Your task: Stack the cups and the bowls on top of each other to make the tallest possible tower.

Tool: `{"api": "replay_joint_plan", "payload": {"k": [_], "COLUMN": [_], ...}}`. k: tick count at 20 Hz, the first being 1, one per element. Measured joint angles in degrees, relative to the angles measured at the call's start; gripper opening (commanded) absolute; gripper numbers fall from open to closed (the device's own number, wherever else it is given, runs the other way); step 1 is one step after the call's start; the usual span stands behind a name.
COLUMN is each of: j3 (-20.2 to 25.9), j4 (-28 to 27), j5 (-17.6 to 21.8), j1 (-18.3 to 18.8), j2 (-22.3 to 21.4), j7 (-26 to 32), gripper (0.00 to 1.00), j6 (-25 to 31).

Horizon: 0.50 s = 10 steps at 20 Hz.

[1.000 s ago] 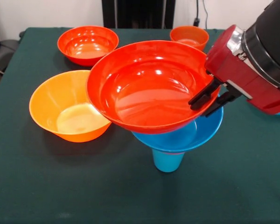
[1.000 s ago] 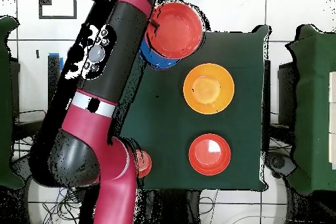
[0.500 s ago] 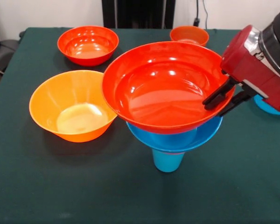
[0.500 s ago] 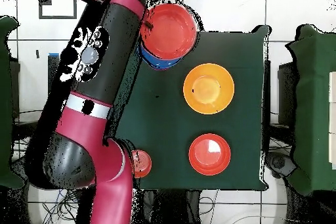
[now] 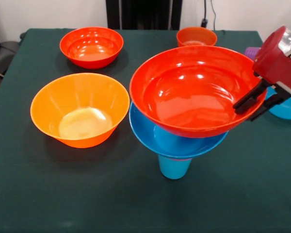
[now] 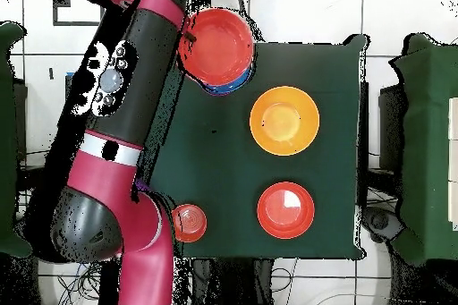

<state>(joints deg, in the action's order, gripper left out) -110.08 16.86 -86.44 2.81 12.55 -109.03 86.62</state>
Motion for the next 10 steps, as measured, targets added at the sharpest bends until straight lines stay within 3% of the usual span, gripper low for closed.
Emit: {"api": "replay_joint_plan", "payload": {"k": [10], "j3": [3.5], "j4": [1.7], "j5": [2.6], "j1": [-2.4], "j2": [0.5], "j7": [-0.7], "gripper": [0.00], "j6": [-1.8]}}
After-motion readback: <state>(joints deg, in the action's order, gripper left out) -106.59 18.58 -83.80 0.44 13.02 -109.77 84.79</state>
